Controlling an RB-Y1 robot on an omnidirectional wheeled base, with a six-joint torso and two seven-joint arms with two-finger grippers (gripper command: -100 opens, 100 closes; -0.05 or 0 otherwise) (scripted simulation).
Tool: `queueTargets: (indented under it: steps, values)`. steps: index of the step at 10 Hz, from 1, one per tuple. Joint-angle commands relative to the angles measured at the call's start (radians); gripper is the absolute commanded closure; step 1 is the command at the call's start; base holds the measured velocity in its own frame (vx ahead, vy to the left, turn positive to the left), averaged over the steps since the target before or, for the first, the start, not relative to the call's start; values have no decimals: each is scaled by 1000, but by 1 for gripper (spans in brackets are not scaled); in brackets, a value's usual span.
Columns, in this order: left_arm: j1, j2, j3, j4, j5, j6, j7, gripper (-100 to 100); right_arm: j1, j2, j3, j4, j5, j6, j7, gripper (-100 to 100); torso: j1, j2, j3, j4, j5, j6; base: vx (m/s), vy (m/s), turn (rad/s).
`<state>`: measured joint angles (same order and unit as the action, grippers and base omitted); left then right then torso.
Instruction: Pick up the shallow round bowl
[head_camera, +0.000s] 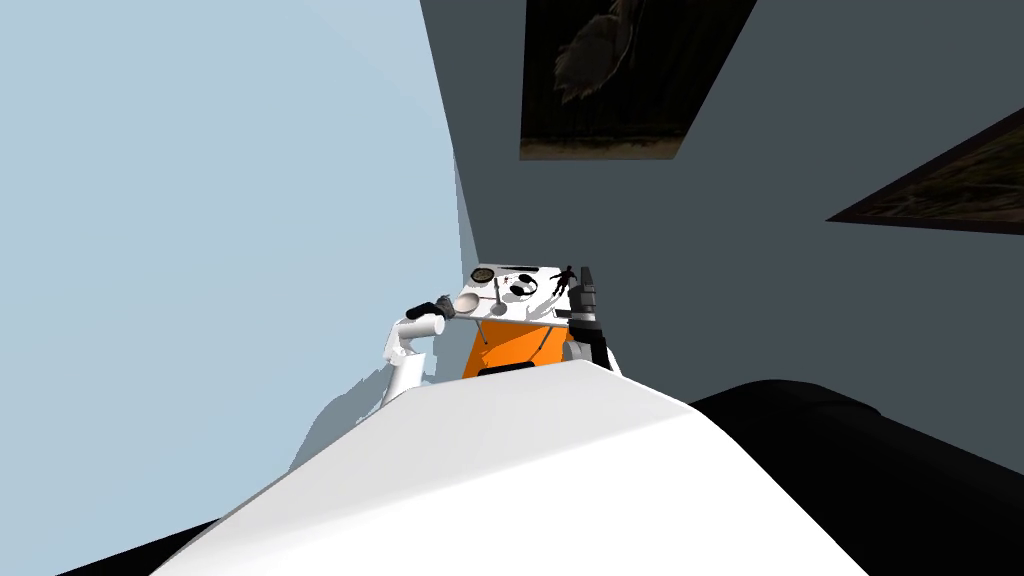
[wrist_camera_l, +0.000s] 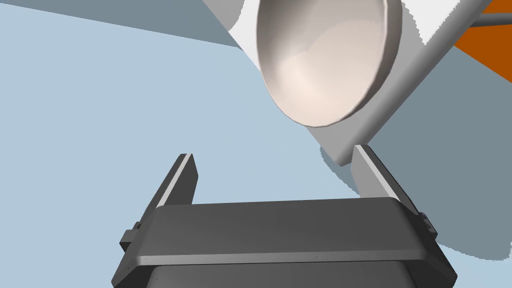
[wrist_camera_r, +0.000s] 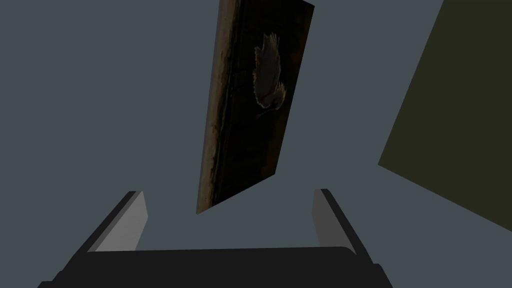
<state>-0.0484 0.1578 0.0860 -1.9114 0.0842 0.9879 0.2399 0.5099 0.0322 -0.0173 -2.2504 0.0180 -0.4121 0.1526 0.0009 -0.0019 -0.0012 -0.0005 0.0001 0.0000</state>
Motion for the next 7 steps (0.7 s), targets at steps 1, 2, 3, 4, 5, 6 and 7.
queueTargets:
  steps: [1, 2, 3, 4, 5, 6, 7]
  values:
    - [-24, -3, 0, 23, 4, 50, 10, -100, 0, 0, 0, 0, 0, 0, 0, 0, 0, 0, 0, 0, 0, 0, 36, 16, -52]
    - [-24, -3, 0, 23, 4, 72, 10, -100, 0, 0, 0, 0, 0, 0, 0, 0, 0, -1, 0, 0, 0, 0, 34, 12, -32]
    - [-41, -5, 1, 40, 10, 103, 18, -100, 0, 0, 0, 0, 0, 0, 0, 0, 0, -1, 0, 0, 0, 0, 37, 16, -59]
    - [-41, -5, 1, 40, 10, 125, 18, -100, 0, 0, 0, 0, 0, 0, 0, 0, 0, -1, -1, 0, 0, 0, 29, 16, -33]
    - [-57, -7, 2, 56, 15, 156, 26, -100, 0, 0, 0, 0, 0, 0, 0, 0, 0, -1, 0, 0, 0, 0, 40, 22, -72]
    - [-57, -7, 2, 56, 15, 177, 26, -100, 0, 0, 0, 0, 0, 0, 0, 0, 1, -1, -1, 0, 0, 0, 36, 21, -36]
    - [-71, -9, 2, 71, 21, 210, 33, -100, 0, 0, 0, 0, 0, 0, 0, 0, 1, -1, -1, 0, 0, 0, 40, 19, -66]
